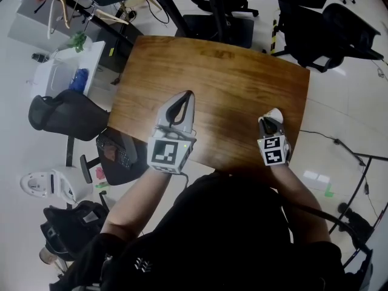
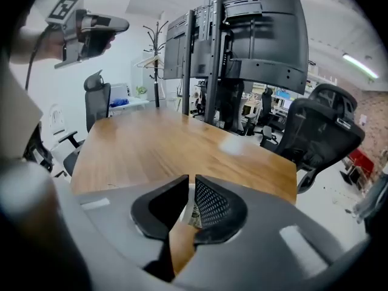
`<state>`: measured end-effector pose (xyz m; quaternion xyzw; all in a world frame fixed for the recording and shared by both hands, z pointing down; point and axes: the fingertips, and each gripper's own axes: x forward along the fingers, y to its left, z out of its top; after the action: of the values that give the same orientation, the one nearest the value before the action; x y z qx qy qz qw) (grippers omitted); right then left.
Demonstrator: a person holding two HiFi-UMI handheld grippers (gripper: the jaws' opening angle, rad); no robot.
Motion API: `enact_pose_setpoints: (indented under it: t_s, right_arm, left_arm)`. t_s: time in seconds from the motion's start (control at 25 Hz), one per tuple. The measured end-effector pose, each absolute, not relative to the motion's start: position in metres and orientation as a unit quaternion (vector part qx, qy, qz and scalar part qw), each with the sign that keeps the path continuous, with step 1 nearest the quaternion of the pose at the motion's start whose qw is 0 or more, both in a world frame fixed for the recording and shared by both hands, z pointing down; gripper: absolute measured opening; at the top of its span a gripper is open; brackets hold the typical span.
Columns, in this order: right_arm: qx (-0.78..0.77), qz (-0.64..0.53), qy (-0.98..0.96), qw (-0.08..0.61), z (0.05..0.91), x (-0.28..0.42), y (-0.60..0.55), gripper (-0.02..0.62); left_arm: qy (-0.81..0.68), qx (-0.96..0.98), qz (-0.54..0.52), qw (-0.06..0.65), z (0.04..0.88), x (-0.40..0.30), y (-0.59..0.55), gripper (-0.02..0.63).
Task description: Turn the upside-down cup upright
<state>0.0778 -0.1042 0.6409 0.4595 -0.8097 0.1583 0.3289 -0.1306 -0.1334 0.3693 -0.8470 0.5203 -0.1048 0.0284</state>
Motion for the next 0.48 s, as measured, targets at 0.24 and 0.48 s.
enact_pose_setpoints:
  t_s: [0.24, 0.48]
  right_arm:
    - [0.440, 0.218, -0.822, 0.289, 0.665, 0.080, -0.102, 0.031]
    - [0.471, 0.184, -0.831, 0.231, 0.632, 0.107, -0.120, 0.112]
  left_arm:
    - [0.535, -0.838, -0.109, 0.023, 0.371, -0.143, -0.133, 0.000]
    - [0.541, -0.834, -0.107, 0.022, 0.372, -0.145, -0.131, 0.000]
